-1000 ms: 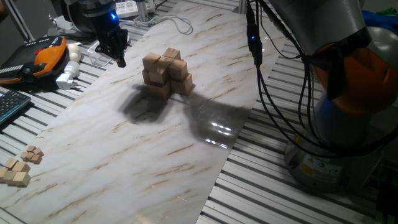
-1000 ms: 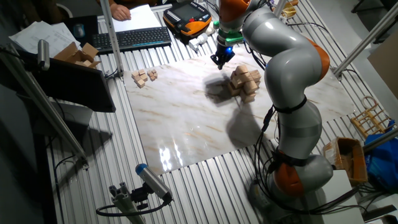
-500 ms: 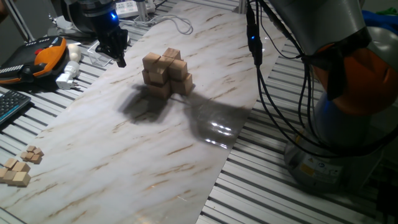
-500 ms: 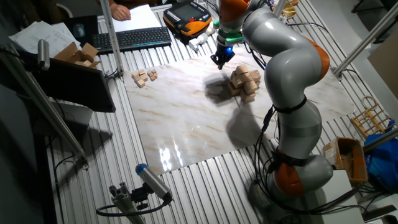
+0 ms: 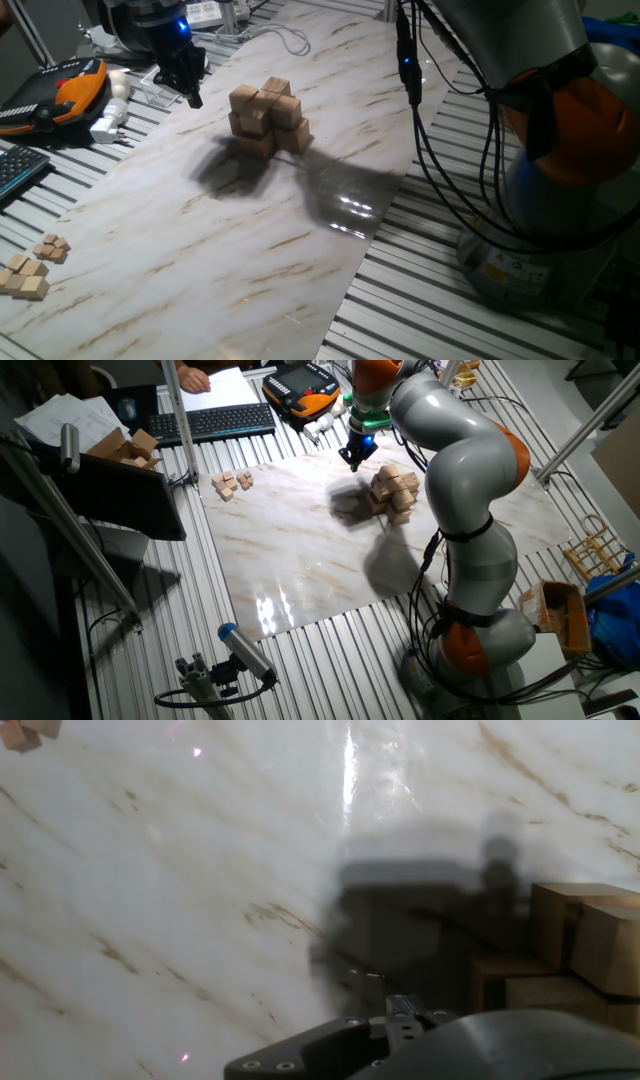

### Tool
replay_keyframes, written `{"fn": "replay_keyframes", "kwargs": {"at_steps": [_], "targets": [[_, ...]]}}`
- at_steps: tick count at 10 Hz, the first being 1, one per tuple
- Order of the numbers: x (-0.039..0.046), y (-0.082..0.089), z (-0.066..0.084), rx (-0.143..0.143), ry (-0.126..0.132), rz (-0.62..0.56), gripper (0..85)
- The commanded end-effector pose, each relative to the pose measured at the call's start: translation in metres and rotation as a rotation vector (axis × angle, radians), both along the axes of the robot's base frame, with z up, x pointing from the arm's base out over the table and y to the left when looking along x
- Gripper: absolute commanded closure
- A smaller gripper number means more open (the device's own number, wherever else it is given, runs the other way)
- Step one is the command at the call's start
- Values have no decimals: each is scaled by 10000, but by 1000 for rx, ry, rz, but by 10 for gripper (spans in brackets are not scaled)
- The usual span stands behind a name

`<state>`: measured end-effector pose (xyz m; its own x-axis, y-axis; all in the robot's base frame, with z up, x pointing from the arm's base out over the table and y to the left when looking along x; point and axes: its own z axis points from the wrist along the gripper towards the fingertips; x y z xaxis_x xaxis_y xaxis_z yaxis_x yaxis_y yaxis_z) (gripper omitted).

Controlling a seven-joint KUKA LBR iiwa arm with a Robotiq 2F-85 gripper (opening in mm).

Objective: Stack the blocks into a cross shape

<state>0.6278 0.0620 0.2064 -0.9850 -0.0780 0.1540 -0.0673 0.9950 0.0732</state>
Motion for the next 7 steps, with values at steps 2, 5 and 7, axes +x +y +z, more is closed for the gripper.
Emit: {"fn": "replay_keyframes", "kwargs": {"at_steps": [2, 5, 7], "targets": [[1, -2, 0, 0, 1, 0, 850], [4, -5, -2, 0, 4, -1, 850], [1, -3, -2, 1, 9, -1, 850]]}}
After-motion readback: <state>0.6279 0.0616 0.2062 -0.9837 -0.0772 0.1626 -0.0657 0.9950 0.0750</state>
